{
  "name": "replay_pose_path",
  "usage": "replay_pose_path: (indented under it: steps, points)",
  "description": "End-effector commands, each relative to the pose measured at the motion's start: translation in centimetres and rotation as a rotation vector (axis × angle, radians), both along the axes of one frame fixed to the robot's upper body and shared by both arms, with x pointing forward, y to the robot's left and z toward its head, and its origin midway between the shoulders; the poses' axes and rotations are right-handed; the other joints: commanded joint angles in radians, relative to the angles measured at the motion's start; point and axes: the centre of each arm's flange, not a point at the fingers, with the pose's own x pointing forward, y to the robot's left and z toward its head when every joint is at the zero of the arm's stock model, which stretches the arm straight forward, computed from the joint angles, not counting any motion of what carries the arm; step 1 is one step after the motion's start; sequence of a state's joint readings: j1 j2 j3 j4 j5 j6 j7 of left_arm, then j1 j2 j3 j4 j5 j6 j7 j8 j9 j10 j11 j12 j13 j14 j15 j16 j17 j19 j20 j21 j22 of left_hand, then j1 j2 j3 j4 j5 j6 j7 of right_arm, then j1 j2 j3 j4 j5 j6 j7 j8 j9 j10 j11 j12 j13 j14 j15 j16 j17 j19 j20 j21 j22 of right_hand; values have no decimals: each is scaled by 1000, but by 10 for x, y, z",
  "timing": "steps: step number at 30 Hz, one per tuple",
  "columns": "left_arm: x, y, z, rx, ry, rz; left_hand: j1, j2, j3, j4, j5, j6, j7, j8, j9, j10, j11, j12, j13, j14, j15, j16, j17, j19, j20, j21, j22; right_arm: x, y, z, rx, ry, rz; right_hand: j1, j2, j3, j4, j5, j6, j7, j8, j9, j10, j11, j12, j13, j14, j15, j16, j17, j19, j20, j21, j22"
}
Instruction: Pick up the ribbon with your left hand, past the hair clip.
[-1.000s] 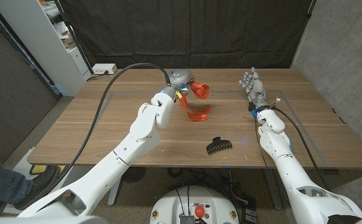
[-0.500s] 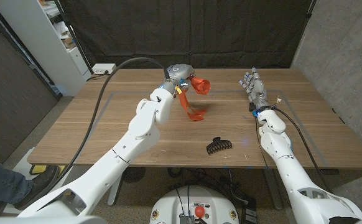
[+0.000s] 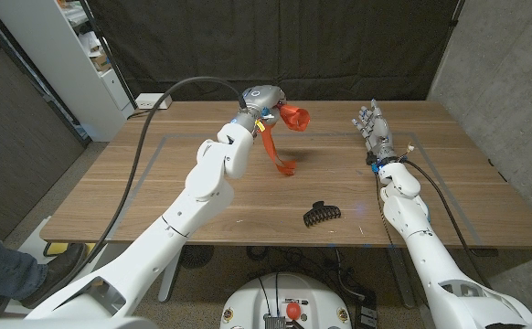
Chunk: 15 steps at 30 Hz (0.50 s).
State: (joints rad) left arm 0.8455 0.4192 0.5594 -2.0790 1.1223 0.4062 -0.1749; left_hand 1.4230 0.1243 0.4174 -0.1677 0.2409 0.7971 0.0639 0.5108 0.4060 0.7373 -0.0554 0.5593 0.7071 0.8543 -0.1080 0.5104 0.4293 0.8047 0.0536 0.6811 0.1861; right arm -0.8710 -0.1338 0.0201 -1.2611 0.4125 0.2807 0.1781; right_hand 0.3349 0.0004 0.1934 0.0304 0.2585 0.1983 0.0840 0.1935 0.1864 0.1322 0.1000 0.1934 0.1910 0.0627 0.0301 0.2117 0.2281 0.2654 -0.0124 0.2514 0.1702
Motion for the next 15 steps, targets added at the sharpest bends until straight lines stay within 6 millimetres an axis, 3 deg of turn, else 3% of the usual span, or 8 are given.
replay_pose_path:
  steps: [1,15]
  points:
    - [-10,3,11,-20,-38,-11,-2,10,8,2,4,2,-1,2,4,6,-1,-4,48,7,-19,-4,2,-10,0,10,1,-4,0,-2,3,-1,-6,5,10,3,-6,6,14,1,6,3,10,-2,9,2,9,-1,7,-1,7,-3,-4,1]
    - [-24,7,24,-27,-82,-6,-7,12,14,2,5,1,-1,1,6,9,-1,-14,55,7,-15,-11,4,-16,1,21,0,-6,4,-4,4,-1,-1,16,18,9,-13,7,17,1,7,3,13,-3,9,2,11,0,6,-3,10,-3,-8,1]
